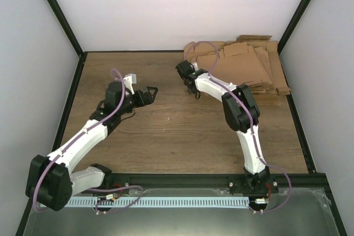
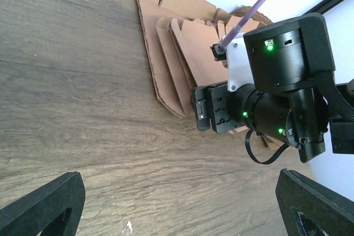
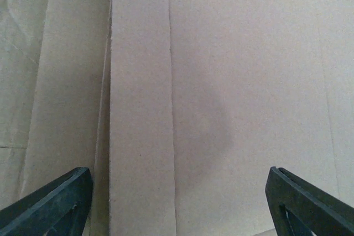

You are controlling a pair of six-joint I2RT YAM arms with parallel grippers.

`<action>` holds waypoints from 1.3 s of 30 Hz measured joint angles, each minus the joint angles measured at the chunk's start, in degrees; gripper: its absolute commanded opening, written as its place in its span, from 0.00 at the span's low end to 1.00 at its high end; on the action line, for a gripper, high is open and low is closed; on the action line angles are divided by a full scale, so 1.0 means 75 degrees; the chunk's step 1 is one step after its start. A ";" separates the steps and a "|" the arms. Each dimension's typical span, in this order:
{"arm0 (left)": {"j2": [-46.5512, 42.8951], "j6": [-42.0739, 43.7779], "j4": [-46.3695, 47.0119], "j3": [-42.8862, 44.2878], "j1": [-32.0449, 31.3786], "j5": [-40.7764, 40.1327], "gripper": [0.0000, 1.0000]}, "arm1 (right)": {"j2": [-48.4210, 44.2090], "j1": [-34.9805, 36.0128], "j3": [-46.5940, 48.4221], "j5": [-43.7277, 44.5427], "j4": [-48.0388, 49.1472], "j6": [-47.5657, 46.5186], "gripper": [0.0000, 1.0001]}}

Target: Fold the paper box

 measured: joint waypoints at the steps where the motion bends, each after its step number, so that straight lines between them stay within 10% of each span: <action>1: 0.0000 0.0023 -0.0023 0.0000 0.0000 -0.0009 0.98 | 0.0000 0.0000 0.0000 -0.0020 0.0000 0.0000 0.90; 30: 0.0000 0.0131 -0.0248 0.0000 0.0000 -0.0061 0.97 | -0.0376 0.0000 -0.0189 -0.0166 -0.0038 -0.0163 0.83; 39: 0.0000 0.0137 -0.0291 0.0000 0.0000 -0.0064 0.98 | -0.0376 0.0000 -0.0256 0.0201 -0.0082 -0.0154 0.65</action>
